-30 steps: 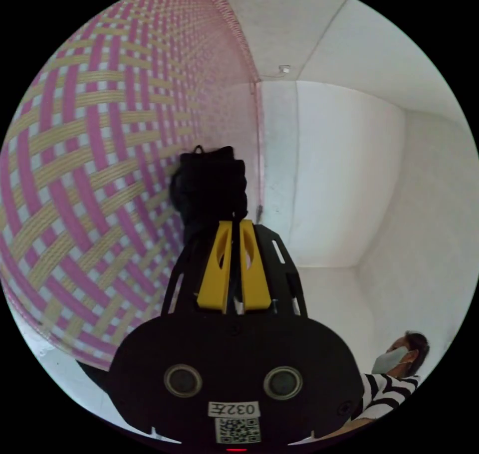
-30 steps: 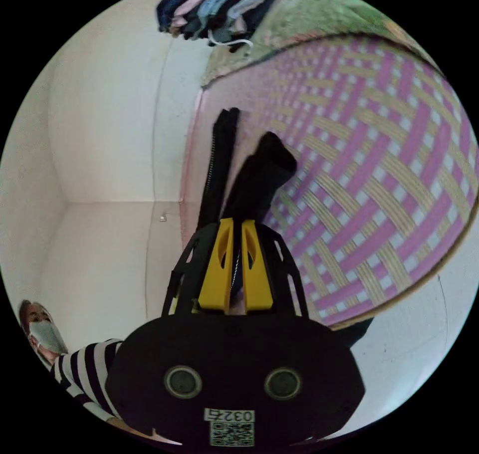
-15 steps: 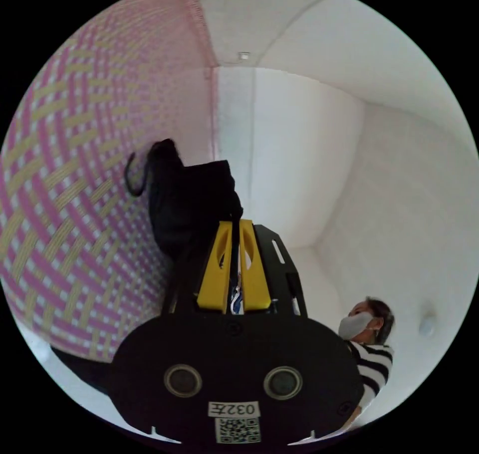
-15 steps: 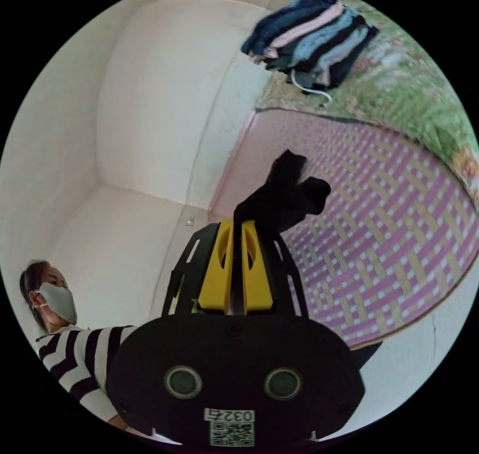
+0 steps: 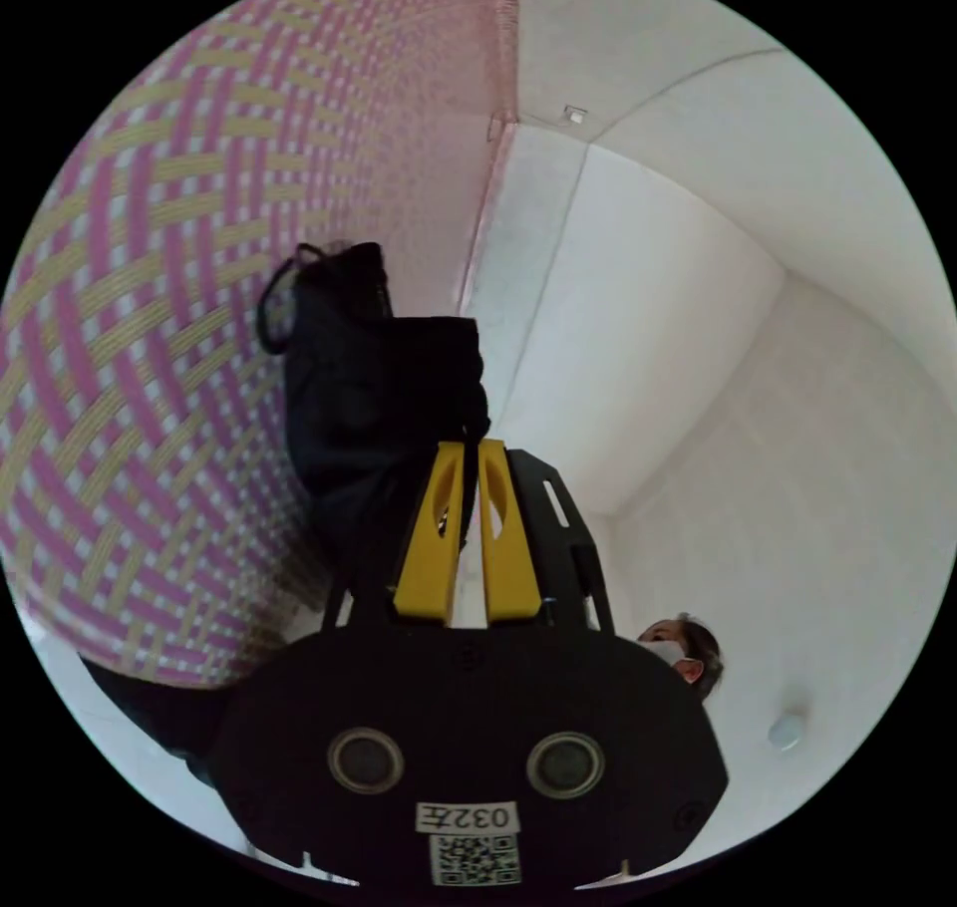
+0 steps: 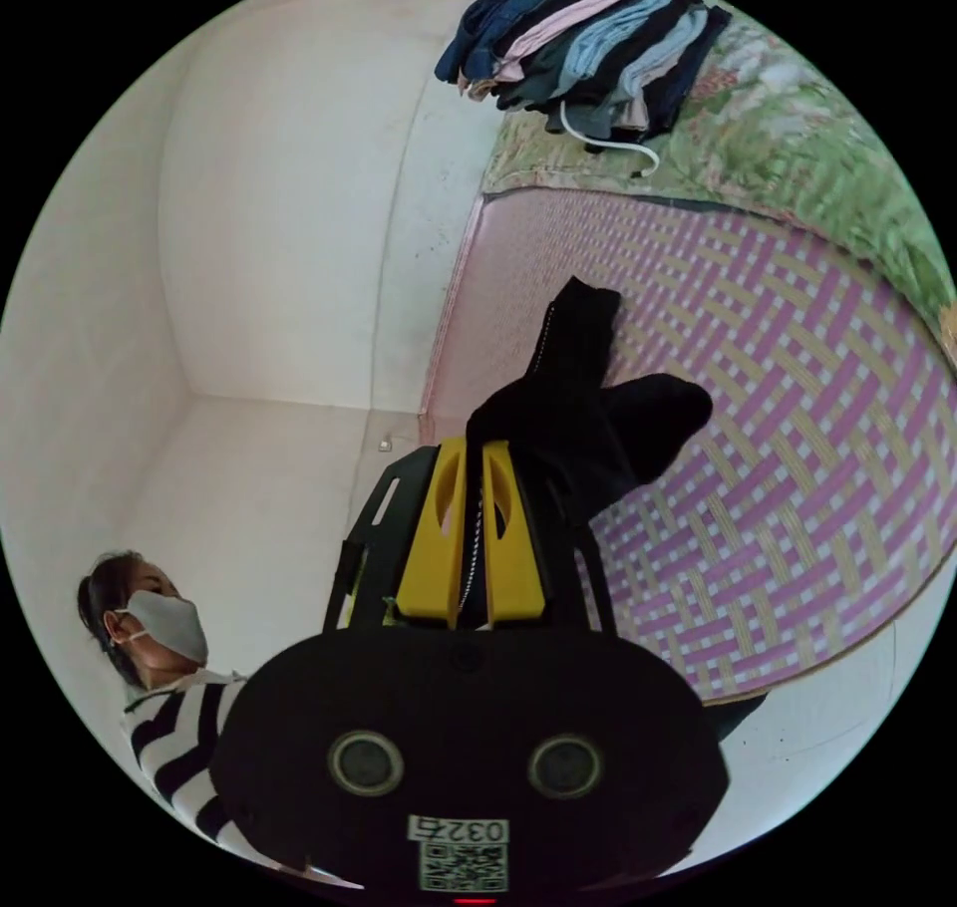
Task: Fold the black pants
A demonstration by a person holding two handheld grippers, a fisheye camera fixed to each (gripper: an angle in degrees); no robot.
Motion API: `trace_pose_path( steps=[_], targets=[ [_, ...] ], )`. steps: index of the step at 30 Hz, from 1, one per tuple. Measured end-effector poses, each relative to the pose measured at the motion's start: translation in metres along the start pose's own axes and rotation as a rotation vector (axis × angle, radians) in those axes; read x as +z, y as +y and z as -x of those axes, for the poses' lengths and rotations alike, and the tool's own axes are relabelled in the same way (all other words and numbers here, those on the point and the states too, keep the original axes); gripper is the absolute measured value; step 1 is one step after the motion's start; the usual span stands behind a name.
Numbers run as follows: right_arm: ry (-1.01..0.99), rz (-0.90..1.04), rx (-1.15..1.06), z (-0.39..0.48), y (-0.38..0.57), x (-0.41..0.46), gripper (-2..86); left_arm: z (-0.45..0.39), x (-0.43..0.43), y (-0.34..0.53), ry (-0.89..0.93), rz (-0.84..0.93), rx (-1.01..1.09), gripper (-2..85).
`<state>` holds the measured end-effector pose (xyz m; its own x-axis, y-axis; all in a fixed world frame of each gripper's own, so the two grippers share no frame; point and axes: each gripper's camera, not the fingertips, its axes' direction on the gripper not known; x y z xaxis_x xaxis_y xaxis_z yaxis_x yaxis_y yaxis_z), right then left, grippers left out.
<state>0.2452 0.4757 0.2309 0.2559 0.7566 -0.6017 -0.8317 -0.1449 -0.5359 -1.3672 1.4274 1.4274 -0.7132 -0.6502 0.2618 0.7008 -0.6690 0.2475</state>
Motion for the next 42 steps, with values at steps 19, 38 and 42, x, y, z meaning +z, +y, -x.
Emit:
trace_pose_path(
  steps=[19, 38, 42],
  targets=[
    [0.319, 0.1, 0.137, -0.011, -0.229, 0.264, 6.7, 0.014, 0.201, -0.196, -0.421, 0.013, -0.088, 1.8],
    [0.372, -0.078, 0.108, -0.031, -0.122, 0.153, 13.7, -0.014, 0.068, -0.035, -0.532, -0.218, -0.018, 6.5],
    [0.258, -0.036, 0.132, -0.039, -0.118, 0.168, 13.4, 0.019, 0.085, -0.015, -0.391, -0.159, -0.1, 10.5]
  ],
)
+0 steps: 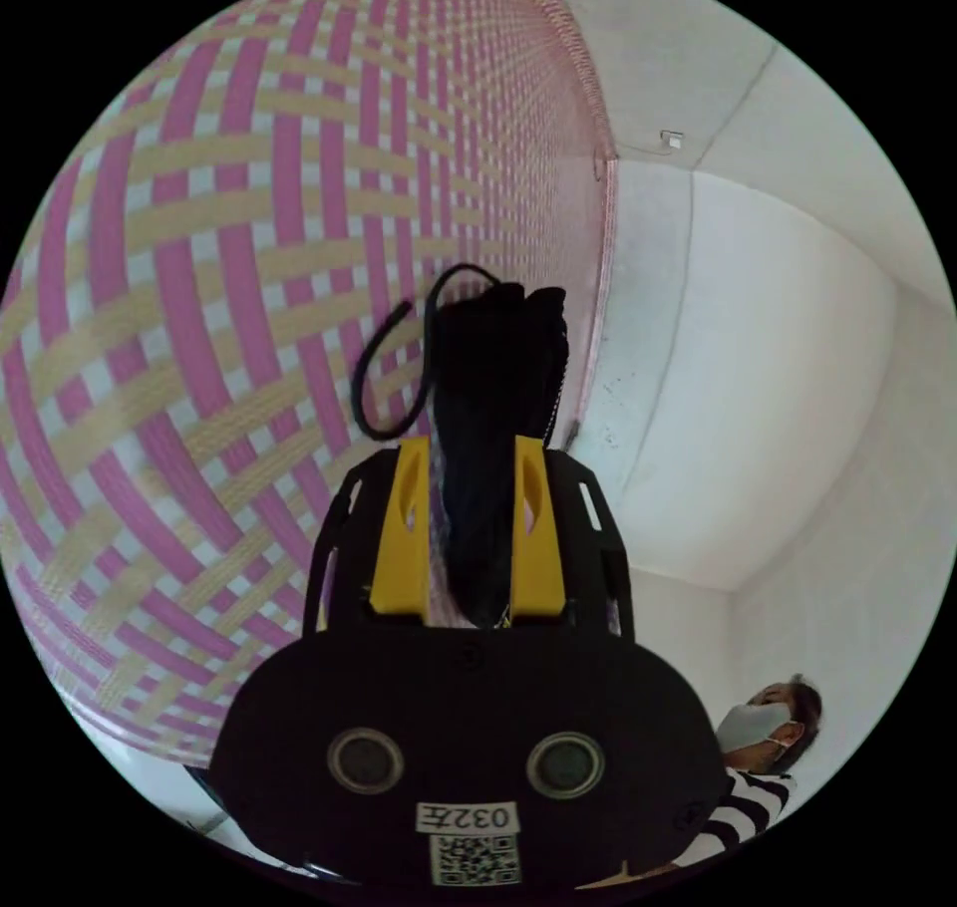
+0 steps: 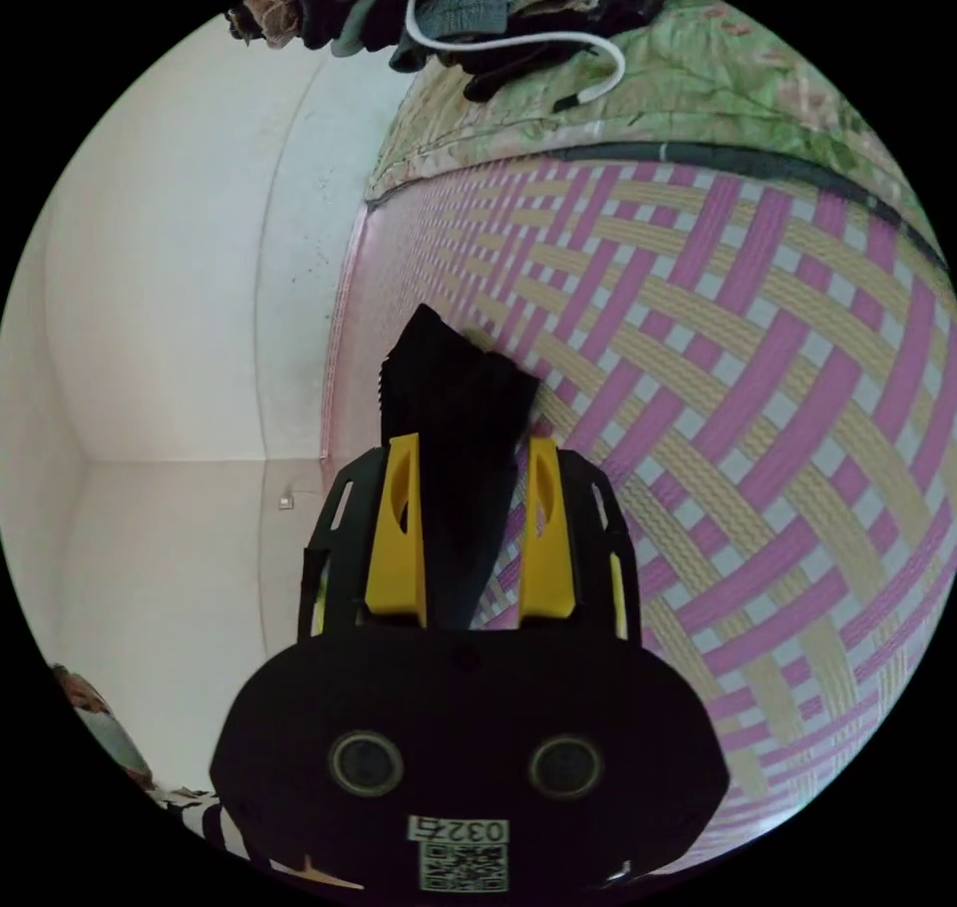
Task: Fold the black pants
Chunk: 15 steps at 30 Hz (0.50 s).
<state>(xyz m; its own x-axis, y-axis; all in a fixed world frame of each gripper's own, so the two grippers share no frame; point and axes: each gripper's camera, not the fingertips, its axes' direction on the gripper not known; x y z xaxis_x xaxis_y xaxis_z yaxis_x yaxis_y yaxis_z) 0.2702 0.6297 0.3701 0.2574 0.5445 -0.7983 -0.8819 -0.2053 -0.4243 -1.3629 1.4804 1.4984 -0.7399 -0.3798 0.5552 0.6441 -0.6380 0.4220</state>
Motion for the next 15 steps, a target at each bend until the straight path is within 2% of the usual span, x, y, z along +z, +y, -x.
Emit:
trace_pose_path(
  steps=[5, 9, 11, 15],
  targets=[
    [0.003, 0.033, -0.005, 0.009, -0.002, 0.02, 8.9, -0.008, 0.038, -0.011, -0.01, 0.054, 0.048, 12.5],
    [-0.028, 0.03, 0.02, 0.01, 0.007, 0.007, 5.5, -0.012, 0.038, -0.011, -0.053, -0.049, -0.023, 3.8],
    [-0.022, 0.021, -0.005, 0.012, 0.015, -0.01, 5.2, -0.012, 0.032, -0.007, -0.021, -0.061, -0.03, 0.2],
    [-0.053, 0.015, -0.05, 0.01, 0.048, -0.061, 5.0, -0.008, 0.001, 0.01, 0.15, -0.004, 0.054, -1.2]
  ],
)
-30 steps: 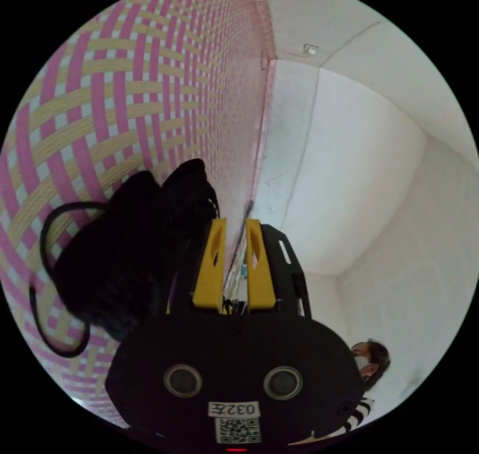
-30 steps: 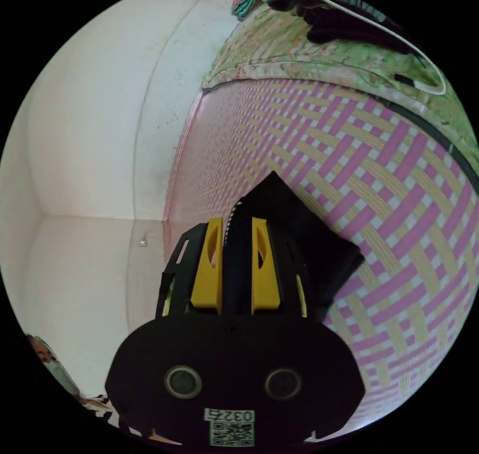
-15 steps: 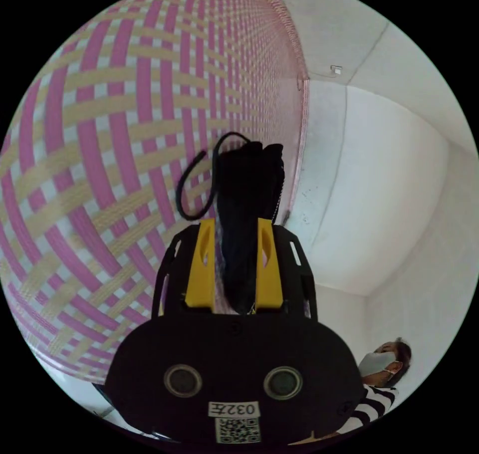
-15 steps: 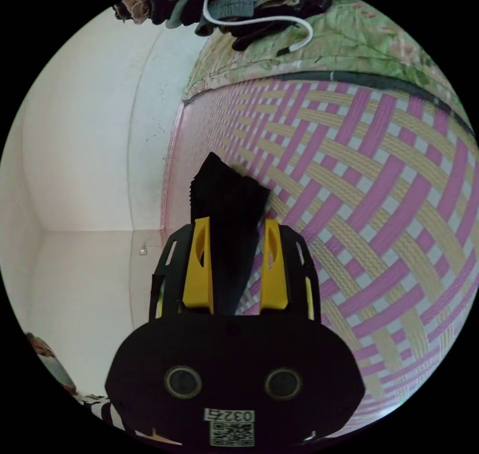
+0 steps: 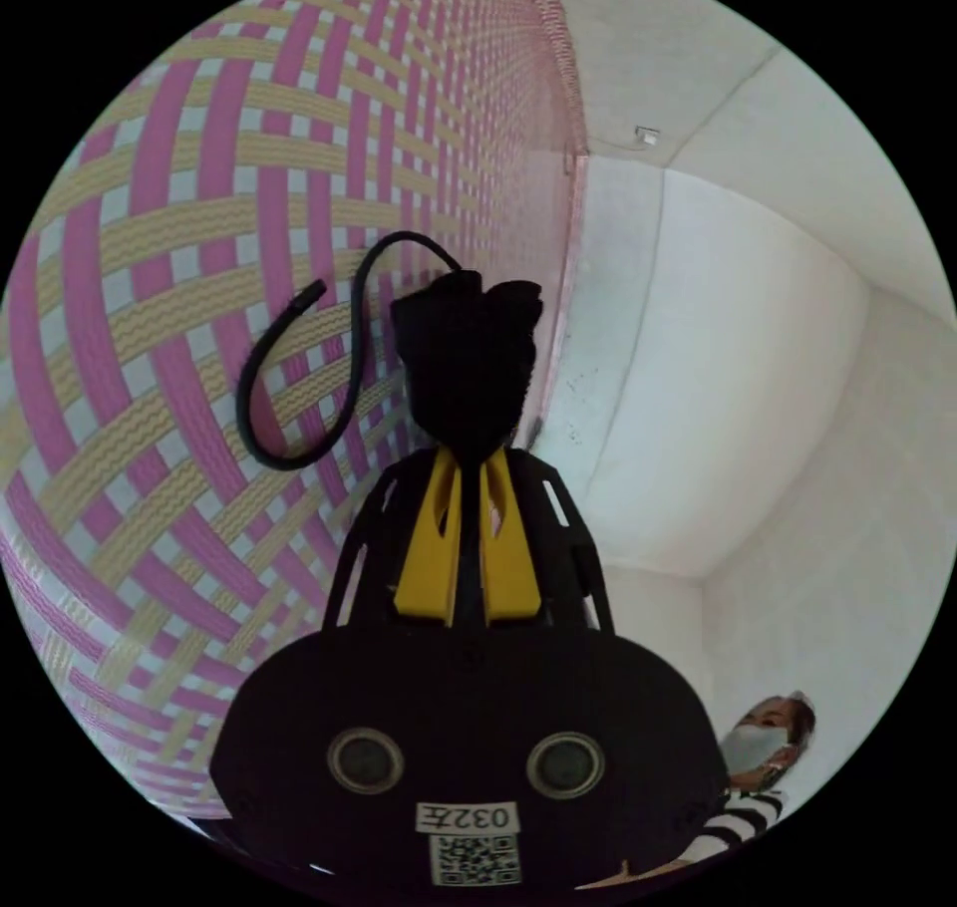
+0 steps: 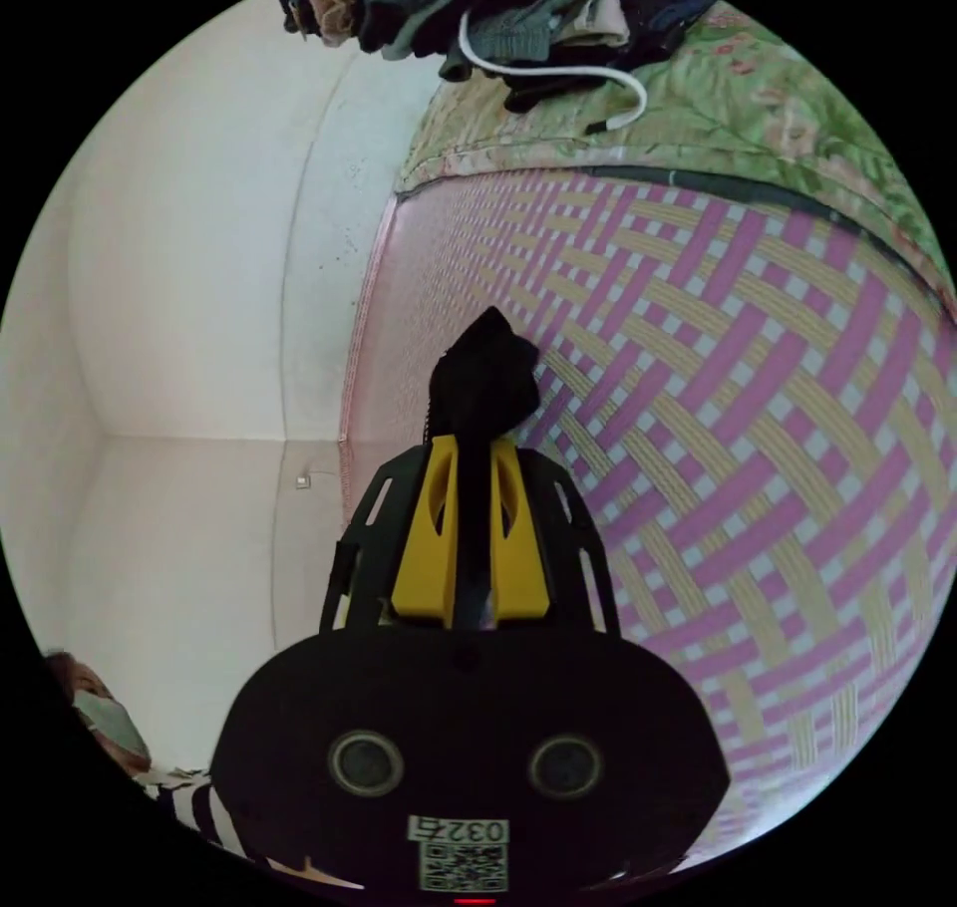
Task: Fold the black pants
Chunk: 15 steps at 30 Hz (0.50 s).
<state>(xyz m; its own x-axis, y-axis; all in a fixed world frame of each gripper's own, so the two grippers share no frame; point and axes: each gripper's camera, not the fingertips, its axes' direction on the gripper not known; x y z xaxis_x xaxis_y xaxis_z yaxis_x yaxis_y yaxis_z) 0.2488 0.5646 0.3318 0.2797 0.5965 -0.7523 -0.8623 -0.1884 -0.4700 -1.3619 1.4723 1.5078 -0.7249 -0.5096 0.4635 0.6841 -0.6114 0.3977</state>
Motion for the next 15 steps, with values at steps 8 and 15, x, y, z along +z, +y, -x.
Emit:
trace_pose_path(
  steps=[8, 15],
  targets=[
    [0.123, 0.026, 0.049, -0.045, 0.109, -0.104, 5.2, 0.022, -0.123, 0.068, -0.14, 0.135, 0.049, -1.2],
    [0.15, 0.011, 0.179, -0.081, 0.151, -0.142, 8.6, 0.044, -0.175, 0.103, -0.347, 0.188, 0.053, 5.9]
  ],
)
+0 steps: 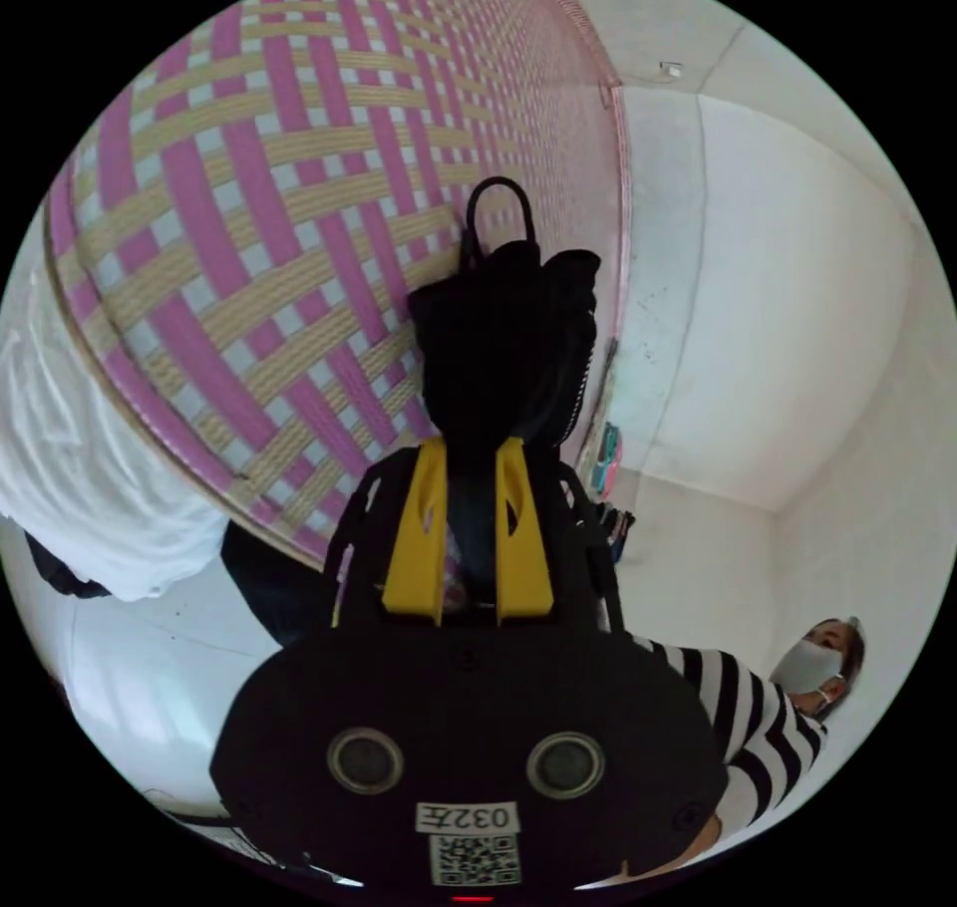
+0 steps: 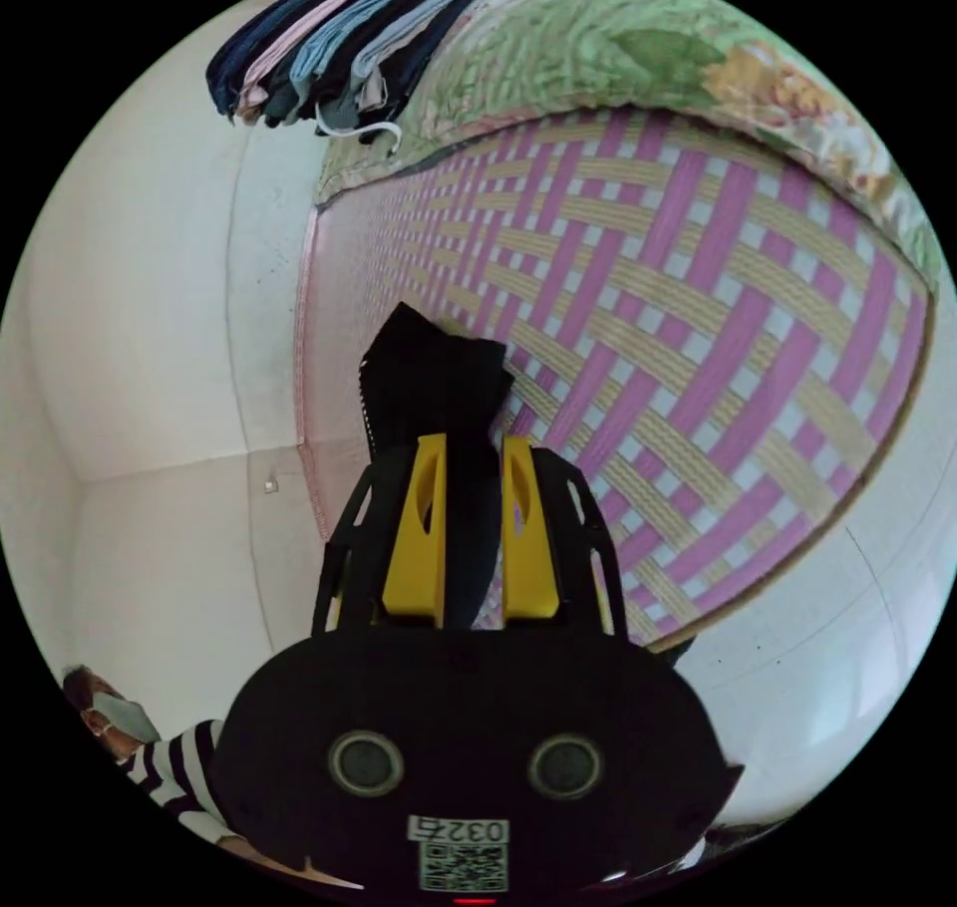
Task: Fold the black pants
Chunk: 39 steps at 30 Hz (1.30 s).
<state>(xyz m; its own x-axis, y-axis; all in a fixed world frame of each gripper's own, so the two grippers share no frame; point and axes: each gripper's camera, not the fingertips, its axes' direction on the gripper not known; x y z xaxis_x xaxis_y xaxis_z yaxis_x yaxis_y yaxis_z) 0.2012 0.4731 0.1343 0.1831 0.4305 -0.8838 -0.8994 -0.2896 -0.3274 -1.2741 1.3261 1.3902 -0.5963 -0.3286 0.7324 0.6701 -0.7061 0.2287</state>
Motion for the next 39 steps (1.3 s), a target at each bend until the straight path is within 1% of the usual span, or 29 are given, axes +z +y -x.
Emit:
trace_pose_path(
  steps=[2, 4, 6, 8, 10, 11, 13, 16, 17, 19, 21, 22, 25, 28, 31, 33, 36, 37, 38, 39],
  targets=[
    [0.087, -0.05, -0.024, 0.011, 0.005, -0.018, 8.7, -0.006, -0.026, 0.009, -0.068, -0.093, 0.04, 7.2],
    [0.283, -0.164, -0.141, 0.046, 0.019, -0.038, 8.6, -0.024, -0.057, 0.02, -0.176, -0.261, 0.133, 6.9],
    [0.34, -0.204, -0.26, 0.076, 0.029, -0.036, 8.4, -0.041, -0.067, 0.016, -0.183, -0.33, 0.228, 7.1],
    [0.282, -0.183, -0.376, 0.104, 0.036, -0.021, 8.4, -0.057, -0.062, -0.002, -0.109, -0.311, 0.308, 8.7],
    [0.14, -0.054, -0.491, 0.139, 0.041, 0.014, 8.5, -0.078, -0.04, -0.037, -0.039, -0.205, 0.38, 10.9],
    [0.113, -0.024, -0.517, 0.148, 0.044, 0.024, 8.5, -0.083, -0.033, -0.045, -0.046, -0.176, 0.393, 11.4],
    [0.069, 0.087, -0.623, 0.185, 0.06, 0.061, 8.4, -0.1, -0.005, -0.074, -0.136, -0.063, 0.44, 12.4],
    [0.02, 0.233, -0.721, 0.22, 0.083, 0.102, 8.3, -0.111, 0.025, -0.094, -0.136, 0.062, 0.495, 12.0],
    [0.012, 0.257, -0.73, 0.225, 0.087, 0.109, 8.2, -0.112, 0.029, -0.095, -0.135, 0.081, 0.503, 11.8],
    [-0.021, 0.337, -0.752, 0.238, 0.104, 0.129, 8.1, -0.116, 0.043, -0.093, -0.156, 0.168, 0.544, 8.9],
    [-0.027, 0.385, -0.759, 0.244, 0.115, 0.139, 7.9, -0.126, 0.041, -0.076, -0.219, 0.143, 0.63, 5.8],
    [-0.009, 0.413, -0.763, 0.247, 0.121, 0.144, 7.9, -0.135, 0.033, -0.061, -0.233, 0.096, 0.696, 3.3],
    [0.032, 0.467, -0.763, 0.251, 0.132, 0.151, 7.8, -0.156, 0.003, -0.012, -0.184, -0.002, 0.854, -0.8],
    [0.067, 0.501, -0.74, 0.255, 0.134, 0.152, 7.8, -0.173, -0.016, 0.038, -0.154, 0.006, 0.958, -1.5],
    [0.095, 0.516, -0.733, 0.266, 0.131, 0.151, 7.8, -0.189, -0.037, 0.074, -0.144, 0.03, 0.995, -1.6],
    [0.111, 0.521, -0.742, 0.275, 0.129, 0.151, 7.8, -0.196, -0.051, 0.08, -0.159, 0.007, 0.962, -1.5],
    [0.117, 0.531, -0.749, 0.293, 0.124, 0.156, 7.8, -0.199, -0.067, 0.062, -0.16, -0.009, 0.826, -1.4],
    [0.115, 0.538, -0.755, 0.301, 0.123, 0.159, 7.8, -0.195, -0.066, 0.046, -0.18, 0.003, 0.726, -1.4],
    [0.116, 0.542, -0.76, 0.305, 0.123, 0.161, 7.8, -0.193, -0.063, 0.039, -0.201, 0.007, 0.678, -1.4],
    [0.126, 0.555, -0.77, 0.314, 0.122, 0.166, 7.8, -0.188, -0.054, 0.022, -0.267, 0.029, 0.583, -1.3]
  ],
)
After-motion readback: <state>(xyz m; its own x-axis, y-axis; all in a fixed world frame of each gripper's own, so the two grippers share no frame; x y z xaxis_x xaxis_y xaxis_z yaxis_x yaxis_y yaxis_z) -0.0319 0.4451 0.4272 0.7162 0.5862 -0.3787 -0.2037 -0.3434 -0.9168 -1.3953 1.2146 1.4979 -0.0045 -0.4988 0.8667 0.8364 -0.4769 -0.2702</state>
